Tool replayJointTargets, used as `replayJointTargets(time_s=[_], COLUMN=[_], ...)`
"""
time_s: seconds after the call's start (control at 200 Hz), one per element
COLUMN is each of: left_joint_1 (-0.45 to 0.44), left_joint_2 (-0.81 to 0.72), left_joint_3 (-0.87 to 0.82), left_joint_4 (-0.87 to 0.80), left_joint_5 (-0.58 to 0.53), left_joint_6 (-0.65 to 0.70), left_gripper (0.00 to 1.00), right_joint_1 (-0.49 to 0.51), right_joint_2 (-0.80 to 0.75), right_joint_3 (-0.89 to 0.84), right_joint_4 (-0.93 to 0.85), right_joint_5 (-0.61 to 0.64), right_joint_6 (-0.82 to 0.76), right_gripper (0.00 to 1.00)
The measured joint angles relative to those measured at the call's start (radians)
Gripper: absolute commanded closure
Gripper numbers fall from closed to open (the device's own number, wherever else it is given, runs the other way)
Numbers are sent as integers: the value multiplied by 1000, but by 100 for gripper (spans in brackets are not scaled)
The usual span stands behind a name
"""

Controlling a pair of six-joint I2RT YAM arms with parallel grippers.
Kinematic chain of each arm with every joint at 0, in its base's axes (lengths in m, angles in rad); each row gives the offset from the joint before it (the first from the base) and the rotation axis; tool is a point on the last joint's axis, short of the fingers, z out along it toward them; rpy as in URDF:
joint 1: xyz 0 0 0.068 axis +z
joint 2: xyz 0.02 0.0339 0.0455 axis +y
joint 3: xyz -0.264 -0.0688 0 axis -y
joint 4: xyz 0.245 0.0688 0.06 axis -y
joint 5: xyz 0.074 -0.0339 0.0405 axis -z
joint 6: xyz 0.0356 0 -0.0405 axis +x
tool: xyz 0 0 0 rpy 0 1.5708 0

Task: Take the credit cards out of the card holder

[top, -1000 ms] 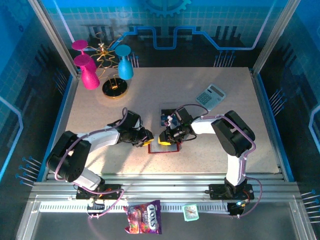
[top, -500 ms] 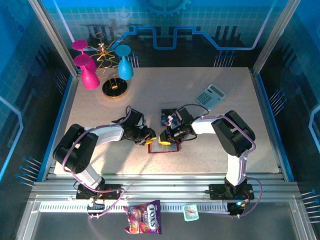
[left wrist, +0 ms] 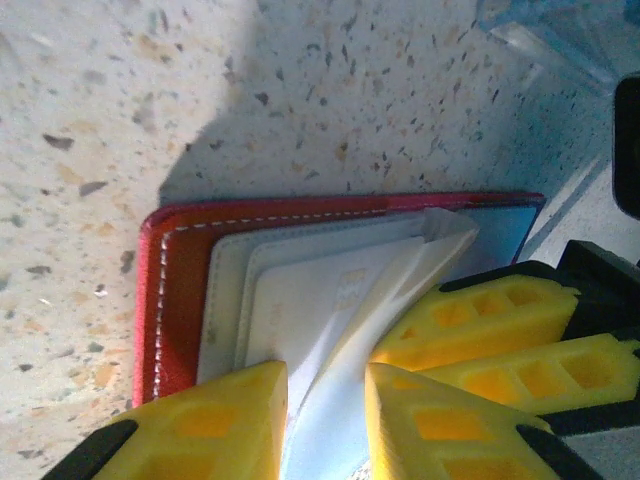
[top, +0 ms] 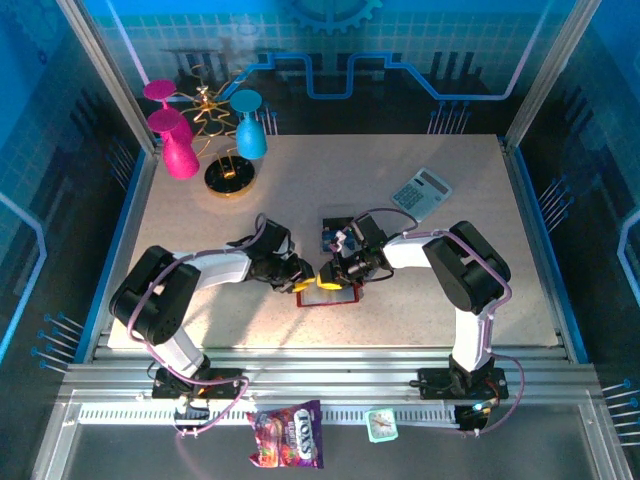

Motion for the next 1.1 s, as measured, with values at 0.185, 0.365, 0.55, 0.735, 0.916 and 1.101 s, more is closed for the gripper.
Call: replayJointTargets(time_s=[0.185,0.365,0.55,0.735,0.916,1.101], left_joint_1=[-7,-16,-21,-21,-21,-21], left_joint_2=[-6,-30,-30,-30,-31,-39], left_joint_3=[-18,-57,-60,-60,-60,-48], left_joint_4=[28,49,62,69,69,54], left_joint_5=[11,24,26,26,26,26], left_joint_6=[-10,-26,-36,-36,-35,-33], left_gripper=[76,81,84,83,80,75], right_joint_1=[0,0,-1,-2,-10,-34], right_joint_2=[0,0,0,-21,-85,-146], right_joint_3=[0,0,0,0,0,8], right_joint_4=[0,0,0,-12,-46,-107], right_joint_5=[0,0,0,2,9,31], right_joint_6=[0,0,0,4,3,-17], right_gripper=[82,81,81,78,77,75])
